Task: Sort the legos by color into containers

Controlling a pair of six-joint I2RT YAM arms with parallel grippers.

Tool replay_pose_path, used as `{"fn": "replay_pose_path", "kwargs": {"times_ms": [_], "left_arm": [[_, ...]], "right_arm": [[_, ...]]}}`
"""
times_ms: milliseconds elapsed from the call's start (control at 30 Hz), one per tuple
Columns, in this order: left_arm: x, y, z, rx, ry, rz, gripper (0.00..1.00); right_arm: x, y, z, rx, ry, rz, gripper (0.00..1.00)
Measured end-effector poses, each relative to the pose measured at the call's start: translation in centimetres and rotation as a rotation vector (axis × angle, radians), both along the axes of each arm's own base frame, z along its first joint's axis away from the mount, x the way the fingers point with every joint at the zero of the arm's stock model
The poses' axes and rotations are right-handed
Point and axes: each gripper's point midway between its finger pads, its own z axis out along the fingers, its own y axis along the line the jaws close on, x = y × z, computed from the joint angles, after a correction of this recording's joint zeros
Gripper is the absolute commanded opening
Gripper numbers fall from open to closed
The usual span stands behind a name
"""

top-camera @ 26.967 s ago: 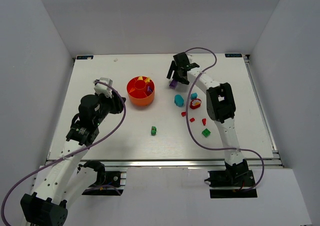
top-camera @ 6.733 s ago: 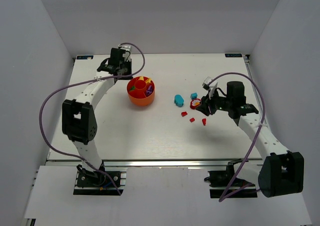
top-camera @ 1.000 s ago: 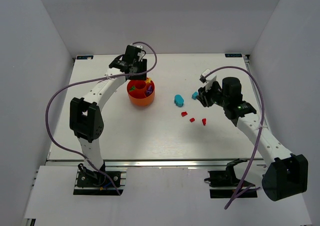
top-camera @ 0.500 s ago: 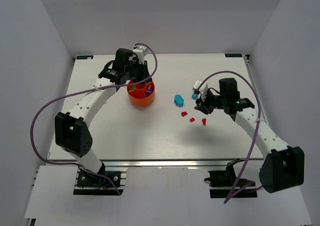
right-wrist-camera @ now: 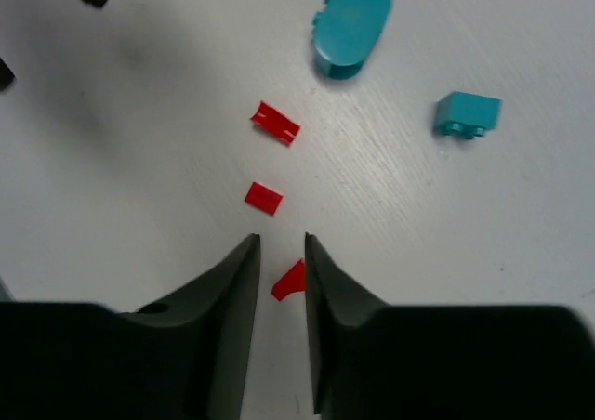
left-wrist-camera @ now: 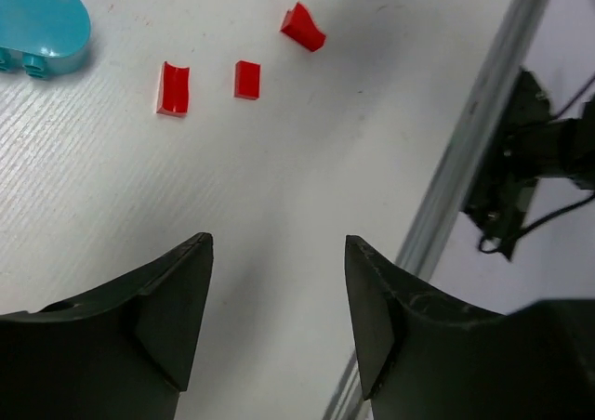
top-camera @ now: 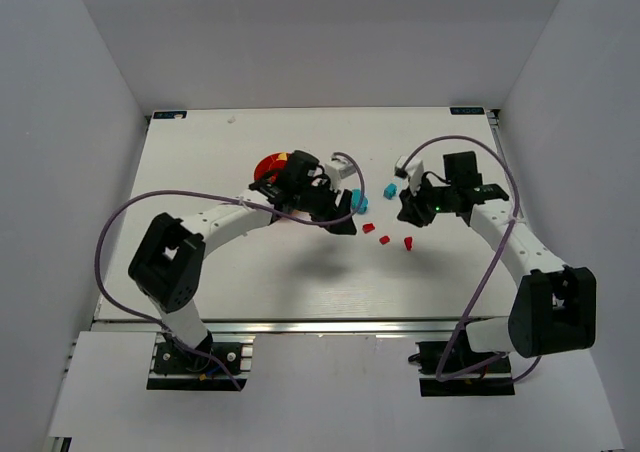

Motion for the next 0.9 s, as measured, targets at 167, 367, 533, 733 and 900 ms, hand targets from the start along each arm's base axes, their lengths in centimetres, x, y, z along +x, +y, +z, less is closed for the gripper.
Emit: {"fn": "replay_pose_path", "kwargs": {"times_ms": [167,367,533,733,900], "left_arm": [[0.7,-1.4,-3.8,0.138,-0.111,0.002,0.66],[4.5,-4.3,-5.7,0.214,-0.265,-0.008,0.65],[7.0,-7.2,-7.1,0.276,-0.335,-0.001,0.63],[7.3,-8.7,-9.3,0.376,-0.353,-0.016,0.61],[7.1,-8.8,-10.3,0.438,-0.358,-0.030,0.59]], "right_arm": [[2.5,-2.9,1.8,0.137,0.067,-0.227,0.13],[3.1,-5.4,2.3,0.262,0.142,-0.329,0.14],[3.0,-5.9,2.7,0.299,0.149,-0.332,0.17],[2.6,-6.0,4.1,0.330,0.115,-0.312,0.18],[2.5,-6.1,4.6,0.344,0.099,-0.299,0.19]]}}
